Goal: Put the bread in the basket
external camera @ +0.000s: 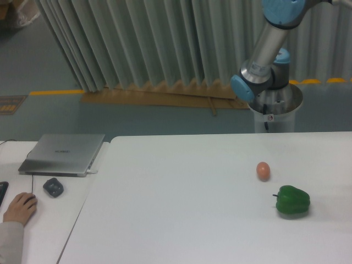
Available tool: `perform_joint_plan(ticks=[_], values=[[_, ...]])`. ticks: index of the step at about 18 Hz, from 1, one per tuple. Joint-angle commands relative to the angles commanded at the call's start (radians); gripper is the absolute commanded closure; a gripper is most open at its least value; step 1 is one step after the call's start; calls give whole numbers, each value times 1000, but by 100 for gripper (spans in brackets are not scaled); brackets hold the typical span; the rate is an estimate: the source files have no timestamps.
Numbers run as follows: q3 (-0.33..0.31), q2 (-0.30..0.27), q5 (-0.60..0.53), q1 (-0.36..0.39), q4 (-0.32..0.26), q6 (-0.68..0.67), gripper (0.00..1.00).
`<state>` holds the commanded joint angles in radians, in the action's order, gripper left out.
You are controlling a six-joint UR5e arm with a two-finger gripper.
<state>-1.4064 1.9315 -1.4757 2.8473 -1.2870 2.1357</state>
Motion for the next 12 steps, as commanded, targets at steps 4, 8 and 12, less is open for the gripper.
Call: perform_joint_plan(ticks=[4, 8, 12], values=[[-43, -22, 18, -68, 6, -149, 0], [-152, -103, 17, -114, 8, -154, 0], [-194, -128, 9, -132, 8, -158, 0]])
